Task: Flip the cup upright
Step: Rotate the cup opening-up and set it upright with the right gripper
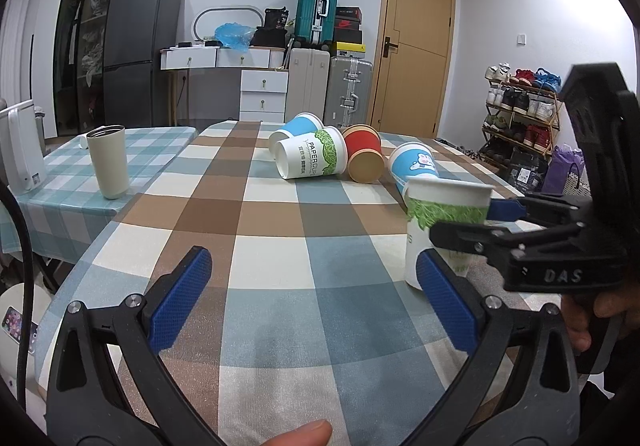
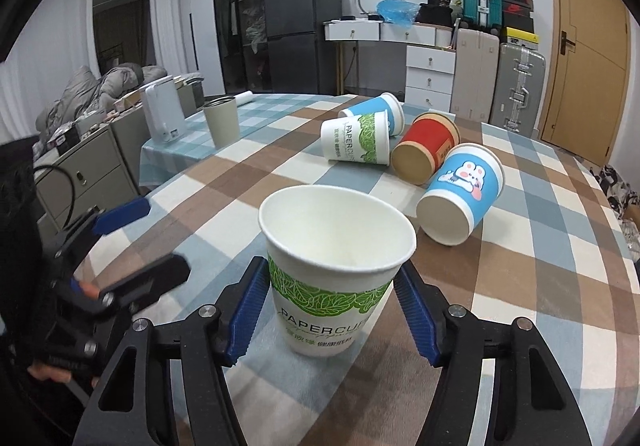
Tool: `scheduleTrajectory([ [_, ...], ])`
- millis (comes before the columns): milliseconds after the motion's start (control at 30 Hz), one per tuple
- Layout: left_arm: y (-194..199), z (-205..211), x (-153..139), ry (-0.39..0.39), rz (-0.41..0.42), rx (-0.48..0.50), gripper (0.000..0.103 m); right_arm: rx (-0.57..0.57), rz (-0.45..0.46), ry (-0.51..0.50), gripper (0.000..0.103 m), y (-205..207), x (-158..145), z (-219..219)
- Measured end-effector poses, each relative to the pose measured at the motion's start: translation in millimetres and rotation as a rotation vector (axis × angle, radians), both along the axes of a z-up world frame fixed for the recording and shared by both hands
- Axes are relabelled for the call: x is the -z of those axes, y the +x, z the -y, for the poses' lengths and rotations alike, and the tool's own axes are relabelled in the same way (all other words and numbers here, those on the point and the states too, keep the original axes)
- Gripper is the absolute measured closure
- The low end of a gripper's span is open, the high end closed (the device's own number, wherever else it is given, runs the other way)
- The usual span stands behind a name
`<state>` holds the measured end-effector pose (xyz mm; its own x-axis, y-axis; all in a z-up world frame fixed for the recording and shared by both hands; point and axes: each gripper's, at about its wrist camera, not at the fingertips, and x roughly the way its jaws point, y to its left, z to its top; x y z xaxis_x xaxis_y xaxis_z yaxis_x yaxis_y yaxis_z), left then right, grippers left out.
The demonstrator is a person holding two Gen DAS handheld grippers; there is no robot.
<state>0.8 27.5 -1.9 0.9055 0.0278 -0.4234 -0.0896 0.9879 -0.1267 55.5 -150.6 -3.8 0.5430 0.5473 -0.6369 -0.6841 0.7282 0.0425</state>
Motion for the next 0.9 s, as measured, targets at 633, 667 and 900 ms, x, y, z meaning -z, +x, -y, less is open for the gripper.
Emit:
scheduleTrajectory([
  [633,-0.1,0.1,0.2,0.002,0.0,-0.001,0.001,-0.014,0.067,-0.033,0.022,-12.9,2.8,-7.8],
  [667,0.0,0.1,0.2,0.002,-0.001,0.0,0.001,0.0,0.075,-0.015,0.019,-13.2,1.4,-3.3],
  [900,-0.1,-0.9,0.4,0.001,0.011,0.001,0.001,0.024,0.106,0.173,0.0,-19.4,-4.6,46.4],
])
